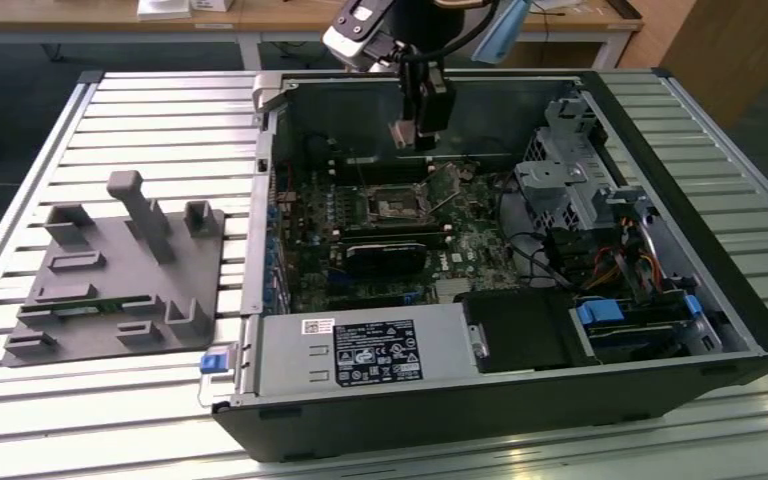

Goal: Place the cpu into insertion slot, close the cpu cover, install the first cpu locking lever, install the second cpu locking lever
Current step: 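Place the cpu into insertion slot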

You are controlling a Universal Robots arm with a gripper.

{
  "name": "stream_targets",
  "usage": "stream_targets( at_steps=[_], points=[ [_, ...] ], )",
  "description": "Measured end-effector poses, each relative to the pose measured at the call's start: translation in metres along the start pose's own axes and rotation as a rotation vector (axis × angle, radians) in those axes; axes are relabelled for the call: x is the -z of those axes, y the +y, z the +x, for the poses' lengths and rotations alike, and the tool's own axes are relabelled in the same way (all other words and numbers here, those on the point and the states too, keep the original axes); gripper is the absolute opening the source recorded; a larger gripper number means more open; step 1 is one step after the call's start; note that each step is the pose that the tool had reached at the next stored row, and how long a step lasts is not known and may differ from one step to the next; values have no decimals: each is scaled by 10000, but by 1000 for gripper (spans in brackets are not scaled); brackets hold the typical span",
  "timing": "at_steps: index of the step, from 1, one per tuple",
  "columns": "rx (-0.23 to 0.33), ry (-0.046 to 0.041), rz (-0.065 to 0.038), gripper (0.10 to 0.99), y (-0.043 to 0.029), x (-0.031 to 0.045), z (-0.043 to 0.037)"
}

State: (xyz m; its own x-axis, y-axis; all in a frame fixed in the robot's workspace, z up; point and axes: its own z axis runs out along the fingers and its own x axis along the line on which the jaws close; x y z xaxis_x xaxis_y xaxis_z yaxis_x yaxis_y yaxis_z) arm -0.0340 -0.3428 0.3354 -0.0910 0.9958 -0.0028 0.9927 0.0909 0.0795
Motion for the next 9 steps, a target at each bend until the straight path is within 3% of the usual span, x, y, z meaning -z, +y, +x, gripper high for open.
stream_targets(
  at_steps=[9],
  points=[
    [0,-11,1,541,-5,-69,1]
  ],
)
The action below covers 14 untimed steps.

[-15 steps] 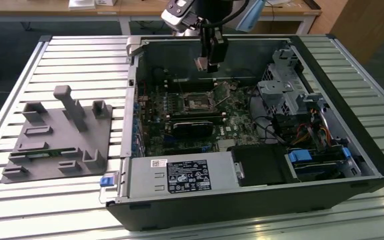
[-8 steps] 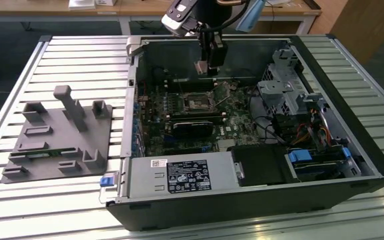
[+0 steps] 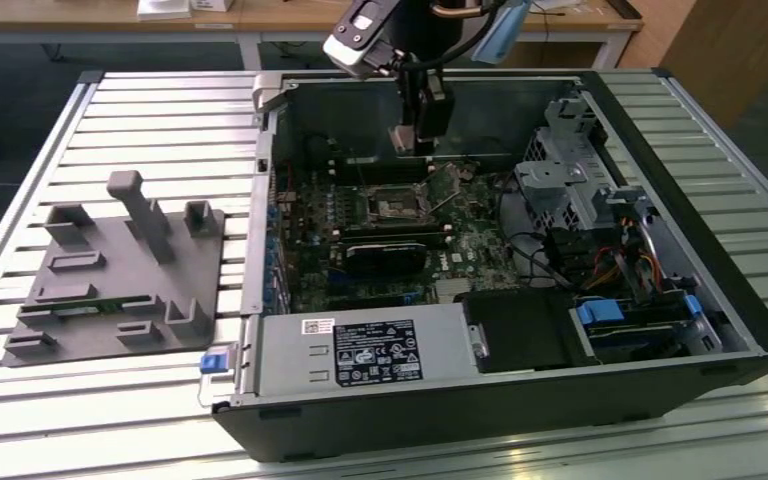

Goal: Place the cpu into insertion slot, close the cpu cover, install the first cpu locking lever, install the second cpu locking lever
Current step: 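Place the cpu into insertion slot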

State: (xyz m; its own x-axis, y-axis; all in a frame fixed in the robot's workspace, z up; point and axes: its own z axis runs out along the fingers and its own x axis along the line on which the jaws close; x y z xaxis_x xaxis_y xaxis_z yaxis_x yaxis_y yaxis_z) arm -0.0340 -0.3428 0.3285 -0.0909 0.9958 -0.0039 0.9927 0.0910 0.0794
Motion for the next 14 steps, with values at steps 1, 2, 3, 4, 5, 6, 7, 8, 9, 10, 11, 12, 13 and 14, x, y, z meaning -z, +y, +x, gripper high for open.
stream_targets(
  at_steps=[1,2,3,4,5,6,7,8,9,10,11,12,13,14],
  points=[
    [0,-18,2,541,-1,-4,0],
    [1,-29,3,541,-1,-9,0],
    [2,-32,2,541,-2,-16,0],
    [3,-32,2,541,-2,-24,-1],
    [3,-33,3,541,-3,-31,0],
    [1,-33,3,541,-3,-38,0],
    [-4,-34,3,541,-4,-45,0],
    [-8,-34,3,541,-4,-50,0],
    [-12,-35,3,541,-5,-55,0],
    [-14,-35,3,541,-5,-60,0],
    [-14,-34,3,541,-5,-66,0],
    [-15,-34,3,541,-6,-72,0],
    [-15,-35,3,541,-7,-78,0],
    [-15,-36,3,541,-7,-84,0]
  ],
)
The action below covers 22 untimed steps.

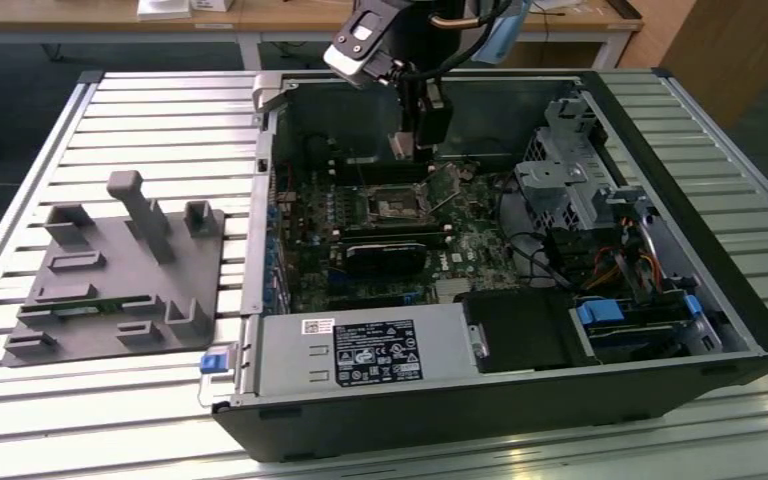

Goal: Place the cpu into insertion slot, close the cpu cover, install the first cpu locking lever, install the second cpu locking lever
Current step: 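Place the cpu into insertion slot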

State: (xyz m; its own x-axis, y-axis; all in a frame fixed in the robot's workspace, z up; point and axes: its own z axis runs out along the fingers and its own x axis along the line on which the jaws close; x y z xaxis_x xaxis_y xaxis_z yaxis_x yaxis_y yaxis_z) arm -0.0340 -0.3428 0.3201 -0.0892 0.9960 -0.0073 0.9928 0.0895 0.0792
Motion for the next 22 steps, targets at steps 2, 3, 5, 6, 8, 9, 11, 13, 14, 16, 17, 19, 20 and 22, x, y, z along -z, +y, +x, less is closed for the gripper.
stream_targets(
  at_steps=[2,3,5,6,8,9,11,13,14,16,17,19,20,22],
  points=[
    [0,-1,1,541,-1,-11,0],
    [-1,-1,0,541,-2,-19,0],
    [-28,-4,0,541,-7,-41,3],
    [-66,-9,1,541,-10,-55,9],
    [-175,-18,2,541,-16,-86,23],
    [-209,-19,1,541,-17,-105,34],
    [-235,-19,0,541,-18,-143,52],
    [-234,-21,1,541,-20,-178,62],
    [-233,-21,1,541,-21,-196,67],
    [-233,-20,0,541,-23,-232,75],
    [-233,-21,1,541,-24,-250,78],
    [-233,-21,1,541,-26,-287,83],
    [-233,-21,1,541,-28,-305,85],
    [-234,-22,1,541,-30,-341,90]
  ],
)
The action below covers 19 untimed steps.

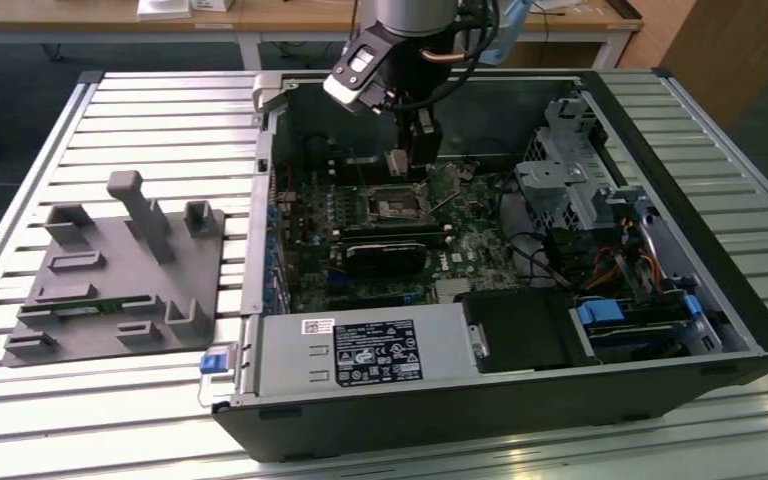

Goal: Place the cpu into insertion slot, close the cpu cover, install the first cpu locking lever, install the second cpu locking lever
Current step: 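Place the cpu into insertion slot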

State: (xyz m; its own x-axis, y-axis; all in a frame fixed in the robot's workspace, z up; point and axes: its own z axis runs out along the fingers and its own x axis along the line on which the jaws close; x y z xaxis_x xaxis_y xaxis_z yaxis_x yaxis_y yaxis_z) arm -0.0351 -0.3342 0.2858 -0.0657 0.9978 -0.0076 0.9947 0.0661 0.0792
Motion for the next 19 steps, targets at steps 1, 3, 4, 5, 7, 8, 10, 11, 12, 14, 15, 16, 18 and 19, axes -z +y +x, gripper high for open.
stream_targets(
  at_steps=[1,3,4,5,7,8,10,11,12,14,15,16,18,19],
  points=[
    [0,0,0,541,-1,-18,2],
    [0,0,0,541,-3,-50,7],
    [1,0,0,541,-4,-59,8],
    [2,1,0,541,-4,-66,9],
    [0,-2,1,541,-5,-72,11],
    [1,-2,1,541,-5,-73,11],
    [0,-1,0,541,-5,-76,11],
    [0,0,0,541,-6,-79,12],
    [1,1,-1,541,-6,-81,12],
    [-1,1,-1,541,-7,-88,16],
    [0,0,-1,541,-7,-93,17],
    [0,-1,0,541,-7,-99,20],
    [1,-1,0,541,-8,-117,21],
    [0,-1,0,541,-9,-130,23]
  ],
)
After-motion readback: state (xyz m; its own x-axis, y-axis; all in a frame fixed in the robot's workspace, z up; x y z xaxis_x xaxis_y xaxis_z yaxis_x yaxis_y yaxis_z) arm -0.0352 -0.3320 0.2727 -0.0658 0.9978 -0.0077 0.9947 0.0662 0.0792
